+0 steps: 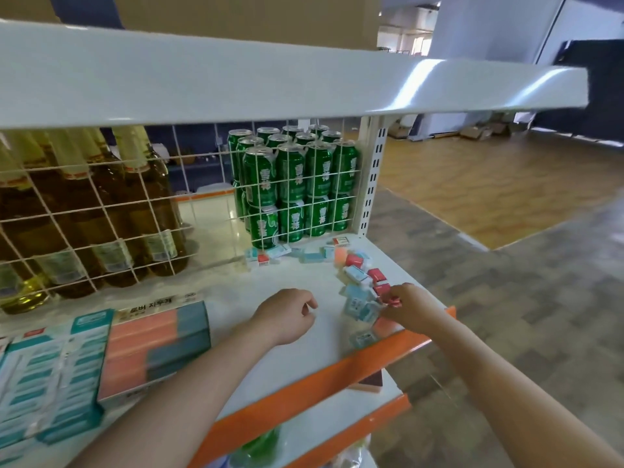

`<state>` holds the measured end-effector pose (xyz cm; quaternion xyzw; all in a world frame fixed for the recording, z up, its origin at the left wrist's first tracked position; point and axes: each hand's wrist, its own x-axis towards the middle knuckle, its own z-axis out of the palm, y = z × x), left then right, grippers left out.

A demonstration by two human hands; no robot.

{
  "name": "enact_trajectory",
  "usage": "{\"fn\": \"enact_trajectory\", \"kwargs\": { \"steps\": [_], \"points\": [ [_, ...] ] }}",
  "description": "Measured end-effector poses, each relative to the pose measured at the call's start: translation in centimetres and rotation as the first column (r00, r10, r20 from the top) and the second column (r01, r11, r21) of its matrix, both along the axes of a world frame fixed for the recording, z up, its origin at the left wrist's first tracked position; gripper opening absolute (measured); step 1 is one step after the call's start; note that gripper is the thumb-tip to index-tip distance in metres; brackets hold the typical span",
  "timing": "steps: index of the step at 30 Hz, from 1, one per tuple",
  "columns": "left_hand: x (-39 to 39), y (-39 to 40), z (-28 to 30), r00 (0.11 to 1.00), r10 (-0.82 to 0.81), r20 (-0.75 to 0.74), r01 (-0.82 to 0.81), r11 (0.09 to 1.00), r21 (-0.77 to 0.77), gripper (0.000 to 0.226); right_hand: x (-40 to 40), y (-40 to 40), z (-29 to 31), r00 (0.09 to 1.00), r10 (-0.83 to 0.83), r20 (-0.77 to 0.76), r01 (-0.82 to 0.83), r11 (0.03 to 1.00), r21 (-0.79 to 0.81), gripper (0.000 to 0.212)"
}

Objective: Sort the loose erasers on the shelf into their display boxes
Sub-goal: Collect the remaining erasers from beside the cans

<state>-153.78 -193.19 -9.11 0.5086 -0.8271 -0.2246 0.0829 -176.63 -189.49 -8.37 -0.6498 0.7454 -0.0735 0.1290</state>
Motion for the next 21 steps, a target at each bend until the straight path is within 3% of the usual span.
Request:
{"fn": "enact_trajectory", "kwargs": {
  "steps": [9,13,21],
  "points": [
    [-3.0,-0.5,-0.9,0.999,0.045,-0.029,-0.043,0.998,0.040,0.029,-2.2,-1.4,-0.7,0.987,0.162,0.005,-0.162,0.985,0.061,0.027],
    [-3.9,-0.8,-0.9,0.995,0.064,-0.072,-0.062,0.998,0.031,0.028,-3.0,-1.5,-0.4,0.996,0.042,0.079,-0.040,0.999,-0.030,0.018],
    [-8.0,-1.6,-0.9,0.990,0.043,-0.132,-0.043,0.999,0.000,0.029,-5.8,-1.7,-0.8,0.965,-0.141,0.219,0.172,0.977,-0.129,0.025]
  ]
}}
